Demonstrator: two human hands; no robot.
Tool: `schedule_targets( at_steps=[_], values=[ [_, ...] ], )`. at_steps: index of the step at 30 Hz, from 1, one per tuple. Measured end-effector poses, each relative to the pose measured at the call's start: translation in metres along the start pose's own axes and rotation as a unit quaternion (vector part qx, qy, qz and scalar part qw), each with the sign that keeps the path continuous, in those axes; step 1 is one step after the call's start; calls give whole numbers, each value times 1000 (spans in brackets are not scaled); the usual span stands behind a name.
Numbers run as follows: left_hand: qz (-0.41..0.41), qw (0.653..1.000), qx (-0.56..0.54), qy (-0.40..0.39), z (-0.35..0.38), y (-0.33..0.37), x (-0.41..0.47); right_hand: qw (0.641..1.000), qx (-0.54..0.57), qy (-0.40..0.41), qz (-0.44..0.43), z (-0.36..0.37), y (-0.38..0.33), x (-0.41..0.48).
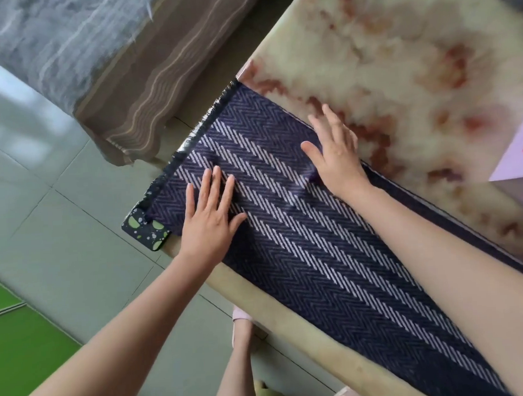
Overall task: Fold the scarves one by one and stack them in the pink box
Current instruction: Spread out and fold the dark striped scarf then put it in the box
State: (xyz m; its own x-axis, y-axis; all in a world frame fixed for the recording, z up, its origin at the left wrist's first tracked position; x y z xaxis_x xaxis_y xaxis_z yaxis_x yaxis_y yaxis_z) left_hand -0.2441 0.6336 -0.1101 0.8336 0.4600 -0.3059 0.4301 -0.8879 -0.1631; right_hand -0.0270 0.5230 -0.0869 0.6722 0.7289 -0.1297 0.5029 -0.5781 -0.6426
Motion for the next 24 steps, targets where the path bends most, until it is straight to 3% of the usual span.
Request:
schedule_targets(
  at_steps=[3, 8, 14, 20, 24],
  values=[
    [9, 999, -27, 18, -20, 18, 14, 989, 47, 114, 75, -49, 46, -36],
    [100, 994, -43, 19, -44, 67, 65, 974, 62, 93, 196, -73, 107, -74],
    [148, 989, -16, -15, -46, 118, 102, 974, 78, 105, 184, -75, 115, -82],
    [143, 979, -59, 132, -84, 105, 141, 972, 100, 111, 183, -73, 116, -85],
    [149, 974, -89, 146, -92, 100, 155, 967, 116, 121, 192, -72, 119, -85]
  ],
)
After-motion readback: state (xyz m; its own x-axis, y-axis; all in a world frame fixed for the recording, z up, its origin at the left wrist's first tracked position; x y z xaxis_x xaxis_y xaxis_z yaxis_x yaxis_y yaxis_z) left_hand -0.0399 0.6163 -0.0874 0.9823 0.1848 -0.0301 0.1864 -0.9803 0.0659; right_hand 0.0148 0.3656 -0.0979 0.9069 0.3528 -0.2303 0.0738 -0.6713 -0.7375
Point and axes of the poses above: each hand's wrist, its own x-axis towards the middle knuckle, its own z-axis out of the palm, y = z × x, the point moved 8 cm from there along x, towards the middle knuckle, and after that the axes turned 15 degrees about x, right-handed, at the moved point
